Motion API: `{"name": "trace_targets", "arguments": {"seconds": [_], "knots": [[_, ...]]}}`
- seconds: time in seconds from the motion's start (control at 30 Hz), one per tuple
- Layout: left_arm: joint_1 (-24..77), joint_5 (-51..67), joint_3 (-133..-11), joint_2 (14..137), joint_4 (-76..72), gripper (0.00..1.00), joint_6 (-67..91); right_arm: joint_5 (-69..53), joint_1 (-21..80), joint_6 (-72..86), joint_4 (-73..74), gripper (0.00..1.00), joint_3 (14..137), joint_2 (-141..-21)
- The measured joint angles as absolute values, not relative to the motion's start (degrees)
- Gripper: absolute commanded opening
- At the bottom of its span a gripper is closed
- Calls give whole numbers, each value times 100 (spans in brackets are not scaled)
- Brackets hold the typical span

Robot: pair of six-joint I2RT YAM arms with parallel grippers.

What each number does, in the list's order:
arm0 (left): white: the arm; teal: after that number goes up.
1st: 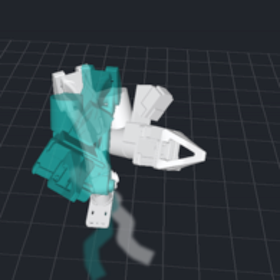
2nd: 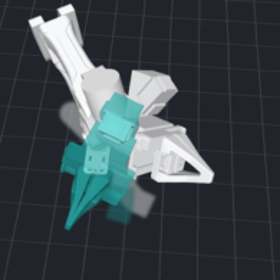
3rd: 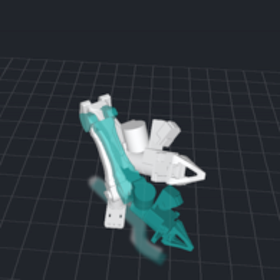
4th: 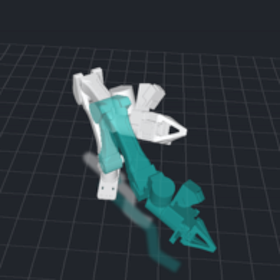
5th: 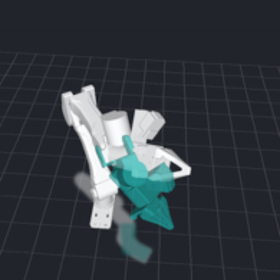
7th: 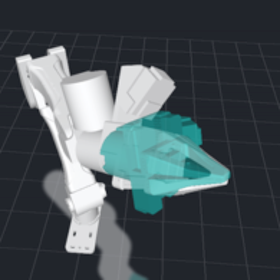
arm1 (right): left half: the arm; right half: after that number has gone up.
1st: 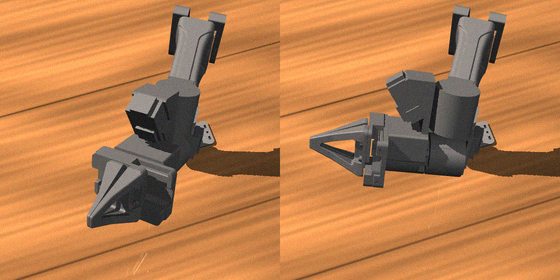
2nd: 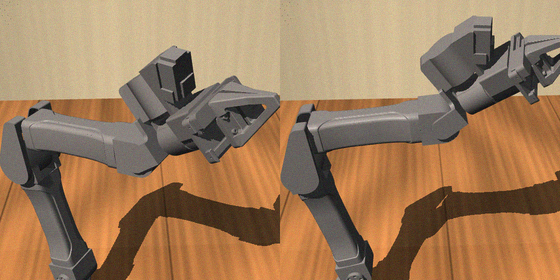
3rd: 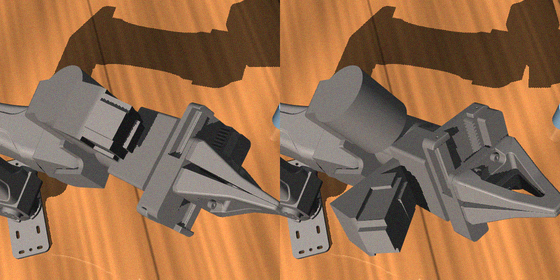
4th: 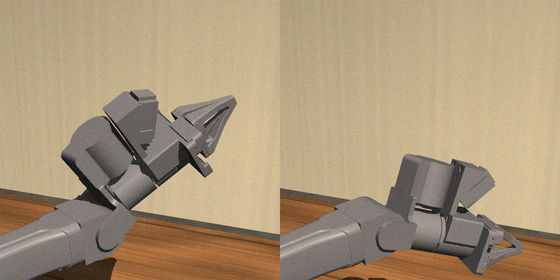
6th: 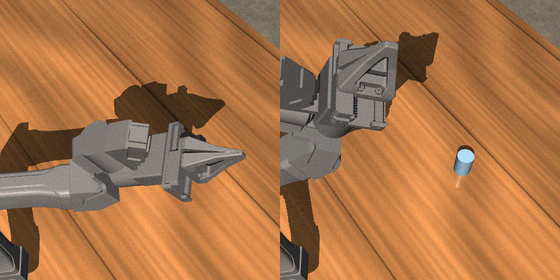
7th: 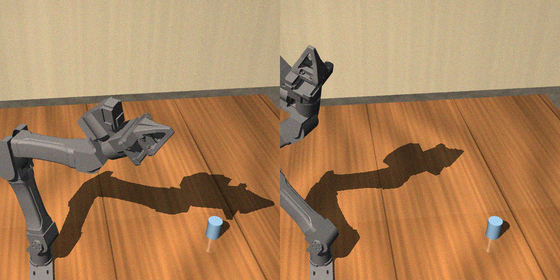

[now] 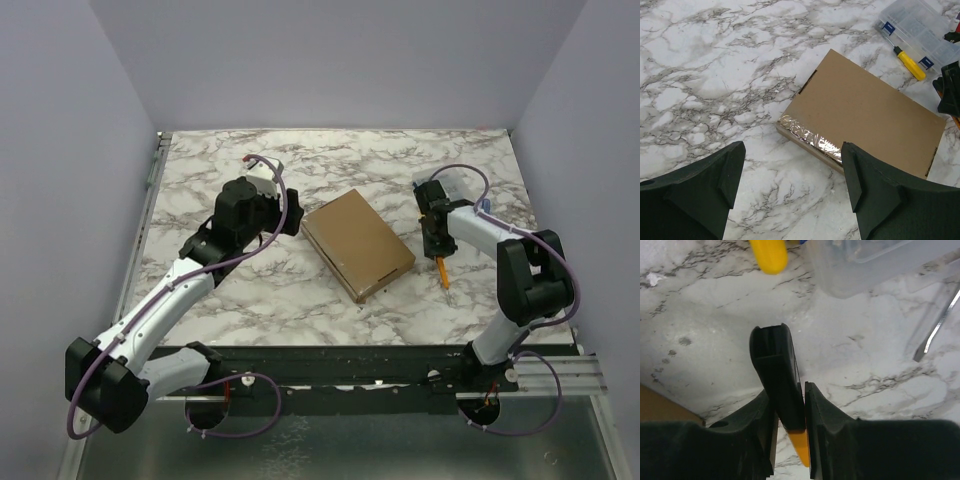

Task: Unpack the express box

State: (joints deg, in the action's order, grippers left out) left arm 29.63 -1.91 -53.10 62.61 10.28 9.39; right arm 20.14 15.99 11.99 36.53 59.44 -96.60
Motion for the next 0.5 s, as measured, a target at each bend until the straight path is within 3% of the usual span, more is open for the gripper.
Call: {"name": "trace_targets", "arguments": {"seconds": [0.5], "knots": [[2963,-128,-5310,6394,998,85,939,1881,1601,1352,3701,44,5940,-9614]]}}
